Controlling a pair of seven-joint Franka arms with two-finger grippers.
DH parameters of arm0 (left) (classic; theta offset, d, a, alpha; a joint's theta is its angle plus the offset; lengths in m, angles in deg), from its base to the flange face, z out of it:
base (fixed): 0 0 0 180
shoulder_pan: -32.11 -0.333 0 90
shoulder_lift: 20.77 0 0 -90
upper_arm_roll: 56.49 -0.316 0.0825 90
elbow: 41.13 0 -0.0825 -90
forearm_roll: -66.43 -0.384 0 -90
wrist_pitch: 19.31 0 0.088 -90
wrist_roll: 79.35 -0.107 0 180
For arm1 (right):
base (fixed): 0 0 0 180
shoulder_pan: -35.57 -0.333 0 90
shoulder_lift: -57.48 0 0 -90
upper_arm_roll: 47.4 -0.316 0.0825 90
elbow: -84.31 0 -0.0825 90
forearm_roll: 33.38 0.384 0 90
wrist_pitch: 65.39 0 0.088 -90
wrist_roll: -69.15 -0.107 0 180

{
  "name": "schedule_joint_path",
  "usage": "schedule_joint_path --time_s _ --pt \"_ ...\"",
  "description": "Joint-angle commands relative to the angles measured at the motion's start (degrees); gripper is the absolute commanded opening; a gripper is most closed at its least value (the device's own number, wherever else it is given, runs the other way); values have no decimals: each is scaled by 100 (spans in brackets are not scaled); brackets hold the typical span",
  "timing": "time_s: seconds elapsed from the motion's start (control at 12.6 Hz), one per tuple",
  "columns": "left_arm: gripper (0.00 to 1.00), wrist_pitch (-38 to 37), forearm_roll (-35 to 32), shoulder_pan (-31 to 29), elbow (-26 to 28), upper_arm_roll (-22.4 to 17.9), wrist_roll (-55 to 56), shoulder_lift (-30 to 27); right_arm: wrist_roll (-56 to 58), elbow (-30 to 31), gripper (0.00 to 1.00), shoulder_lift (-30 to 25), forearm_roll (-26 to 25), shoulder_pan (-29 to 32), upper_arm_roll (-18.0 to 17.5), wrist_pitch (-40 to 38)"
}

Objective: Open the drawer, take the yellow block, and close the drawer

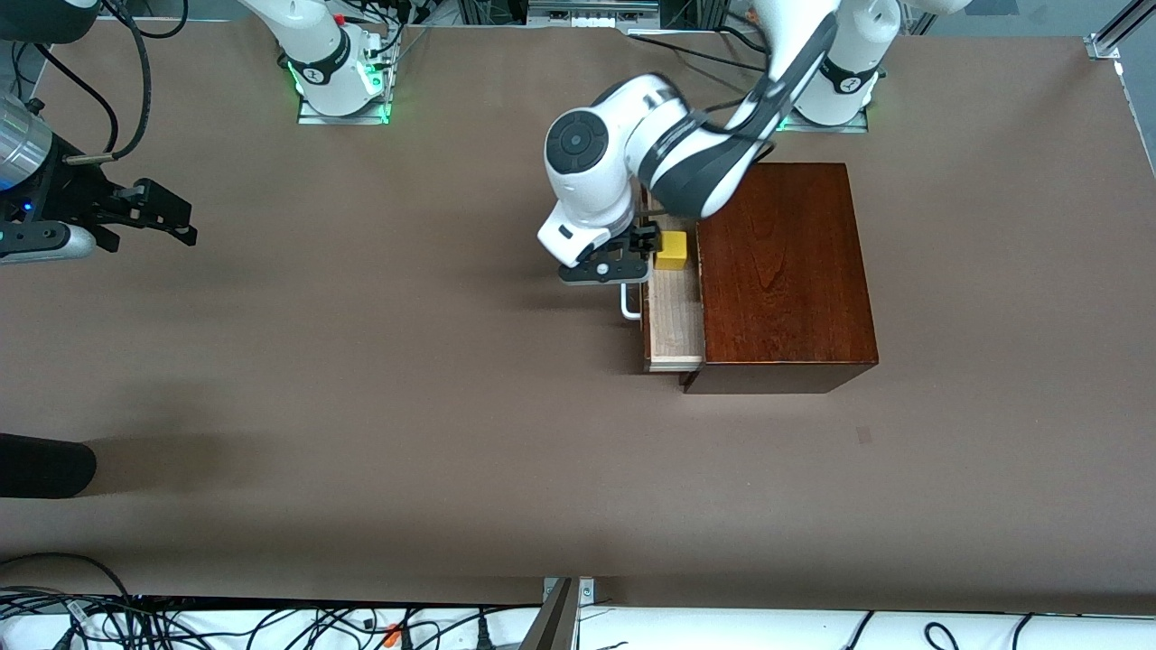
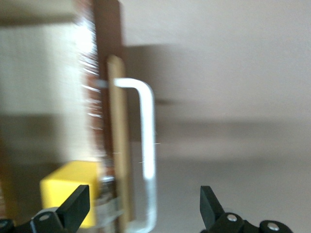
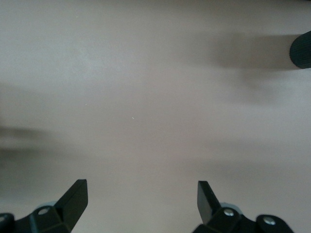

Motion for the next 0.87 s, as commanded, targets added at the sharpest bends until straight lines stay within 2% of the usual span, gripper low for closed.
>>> schedule_joint_path --time_s 0.0,0.08,0.32,0.56,0.71,0.79 --pt "100 -1327 59 -472 -966 -23 -805 -193 -77 -70 100 27 -36 50 -36 -80" --pt "100 -1733 111 -761 -1214 -14 -1060 -351 -77 -70 100 19 -36 50 -36 -80" --pt "100 -2078 208 -1824 -1278 56 -1720 -878 -42 -70 100 62 17 42 -44 -62" --pt "100 -2640 1006 -2932 -1347 48 -2922 -932 10 -96 100 202 -9 -177 -132 17" --pt "100 -2948 1008 -3268 -1575 -14 -3277 -932 19 -105 100 369 -1 -458 -150 0" --pt "100 -2845 1034 -3417 -1576 -127 -3304 -1080 45 -113 100 405 8 -607 -150 -62"
